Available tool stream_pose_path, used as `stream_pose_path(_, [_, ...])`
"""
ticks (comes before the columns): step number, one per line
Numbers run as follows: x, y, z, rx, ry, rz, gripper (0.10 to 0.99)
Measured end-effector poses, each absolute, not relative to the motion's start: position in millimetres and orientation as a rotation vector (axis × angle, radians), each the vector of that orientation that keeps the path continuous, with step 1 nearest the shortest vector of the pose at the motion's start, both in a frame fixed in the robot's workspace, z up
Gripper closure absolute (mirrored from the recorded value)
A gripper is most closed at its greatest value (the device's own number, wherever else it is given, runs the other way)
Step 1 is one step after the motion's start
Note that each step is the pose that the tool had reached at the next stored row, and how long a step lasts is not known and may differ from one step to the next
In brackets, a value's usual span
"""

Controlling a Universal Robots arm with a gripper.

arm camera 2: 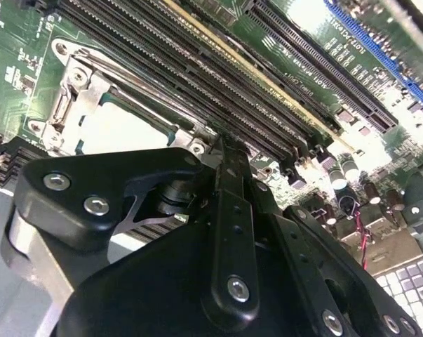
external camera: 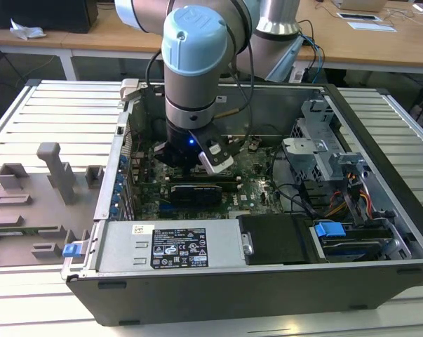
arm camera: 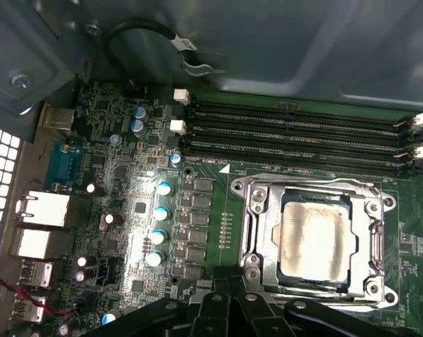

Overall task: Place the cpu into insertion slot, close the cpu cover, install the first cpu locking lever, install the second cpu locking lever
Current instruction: 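Install the second cpu locking lever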

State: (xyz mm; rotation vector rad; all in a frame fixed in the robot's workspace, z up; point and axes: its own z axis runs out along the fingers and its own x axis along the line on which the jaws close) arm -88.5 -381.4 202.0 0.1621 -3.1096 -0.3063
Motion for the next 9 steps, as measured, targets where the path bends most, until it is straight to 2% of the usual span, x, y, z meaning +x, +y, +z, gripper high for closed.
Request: stream_pose_path(9, [-40.7, -373.0, 206.4, 0.156, -3.085, -0.287, 0.980])
